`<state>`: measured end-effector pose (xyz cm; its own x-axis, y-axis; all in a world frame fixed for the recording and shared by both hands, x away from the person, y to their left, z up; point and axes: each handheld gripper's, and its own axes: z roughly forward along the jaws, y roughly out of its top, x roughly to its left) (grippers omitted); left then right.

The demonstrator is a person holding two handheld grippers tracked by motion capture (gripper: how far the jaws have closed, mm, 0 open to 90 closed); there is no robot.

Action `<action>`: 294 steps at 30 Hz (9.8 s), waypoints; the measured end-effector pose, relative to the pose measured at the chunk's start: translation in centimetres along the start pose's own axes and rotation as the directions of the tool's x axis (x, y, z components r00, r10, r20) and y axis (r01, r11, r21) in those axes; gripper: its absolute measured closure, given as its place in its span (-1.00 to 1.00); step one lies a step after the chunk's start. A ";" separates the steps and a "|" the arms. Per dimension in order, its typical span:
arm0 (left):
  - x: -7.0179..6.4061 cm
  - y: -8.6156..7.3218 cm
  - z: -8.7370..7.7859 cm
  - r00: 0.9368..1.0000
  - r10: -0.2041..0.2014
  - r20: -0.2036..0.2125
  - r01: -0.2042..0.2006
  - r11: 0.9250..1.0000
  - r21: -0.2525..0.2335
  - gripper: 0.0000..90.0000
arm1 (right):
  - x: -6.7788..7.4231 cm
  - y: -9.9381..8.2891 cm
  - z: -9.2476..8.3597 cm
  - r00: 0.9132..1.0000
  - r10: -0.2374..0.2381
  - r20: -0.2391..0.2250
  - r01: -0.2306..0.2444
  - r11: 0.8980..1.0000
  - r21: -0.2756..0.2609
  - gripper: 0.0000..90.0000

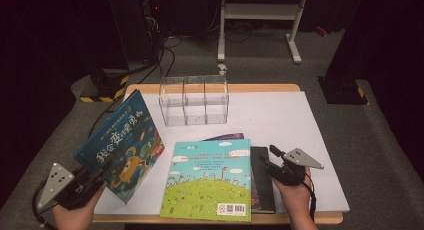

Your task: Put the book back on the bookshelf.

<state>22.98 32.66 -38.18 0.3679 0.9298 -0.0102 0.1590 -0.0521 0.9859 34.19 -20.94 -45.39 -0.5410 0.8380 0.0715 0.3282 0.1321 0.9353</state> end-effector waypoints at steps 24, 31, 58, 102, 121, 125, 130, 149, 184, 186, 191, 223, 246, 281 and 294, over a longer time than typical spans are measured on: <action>-2.6 3.4 3.6 0.997 0.070 0.019 -0.070 0.998 -0.003 0.84 | -1.0 -1.8 -2.9 0.999 -0.015 0.052 0.011 0.997 0.079 0.05; -3.1 6.2 6.0 0.992 0.118 0.042 -0.121 0.990 0.072 0.84 | -1.9 -3.5 -3.9 0.999 -0.010 0.052 0.005 0.995 0.098 0.09; -2.2 9.6 21.3 0.991 0.008 -0.135 -0.015 0.999 -0.048 0.84 | -2.1 -3.5 -4.0 1.000 0.012 0.014 -0.013 0.998 0.059 0.10; -0.8 6.3 22.6 0.985 0.050 -0.162 -0.042 0.998 0.053 0.75 | -1.4 -3.7 -3.6 0.999 0.021 -0.036 -0.019 0.997 0.070 0.10; -1.4 6.5 23.1 0.956 0.102 -0.276 -0.080 0.993 0.090 0.75 | -1.4 -3.7 -3.6 0.999 0.023 -0.040 -0.020 0.997 0.069 0.10; -1.4 6.6 23.6 0.949 0.104 -0.296 -0.079 0.992 0.094 0.74 | -1.3 -3.6 -3.6 0.999 0.018 -0.041 -0.015 0.997 0.069 0.10; -1.7 6.8 24.1 0.941 0.093 -0.326 -0.063 0.993 0.101 0.74 | -1.3 -3.7 -3.6 0.999 0.020 -0.041 -0.017 0.997 0.069 0.10; -1.3 6.5 23.8 0.945 0.031 -0.324 -0.009 0.998 0.068 0.34 | -1.2 -3.7 -3.4 0.999 0.020 -0.047 -0.017 0.997 0.076 0.10; -6.9 -9.9 12.7 0.947 -0.289 0.143 0.181 0.845 0.503 -0.34 | 1.7 -3.2 -2.2 0.991 0.040 -0.126 -0.025 0.992 0.122 -0.33; -7.1 -10.3 12.9 0.946 -0.294 0.137 0.179 0.824 0.537 -0.42 | 2.0 -3.1 -2.1 0.988 0.059 -0.143 -0.040 0.991 0.126 -0.35; -7.5 -10.6 12.8 0.940 -0.296 0.173 0.167 0.835 0.524 -0.47 | 3.3 -2.8 -1.7 0.985 0.047 -0.167 -0.023 0.990 0.140 -0.42; -10.8 -9.6 13.7 0.896 -0.341 0.283 0.193 0.875 0.445 -0.49 | 0.0 -3.4 -2.2 0.987 0.129 -0.094 -0.106 0.971 0.213 -0.38; -12.7 -9.4 15.4 0.844 -0.388 0.370 0.179 0.854 0.489 -0.48 | -1.2 -4.0 -1.9 0.953 0.275 -0.131 -0.232 0.934 0.273 -0.53; -10.5 -1.4 17.9 0.909 -0.264 0.323 0.198 0.955 0.223 0.03 | -0.8 6.5 -3.2 0.994 0.104 -0.028 -0.104 0.994 -0.014 0.24; -10.3 0.8 18.3 0.945 -0.112 0.306 0.102 0.994 0.049 0.08 | -0.2 9.5 -3.4 0.999 0.049 0.002 -0.048 0.991 -0.122 0.27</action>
<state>36.02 16.35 -40.33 0.6104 0.7733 -0.1717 0.2406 0.0254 0.9703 34.79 -21.69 -35.39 -0.5229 0.8444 0.1166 0.2568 0.0256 0.9661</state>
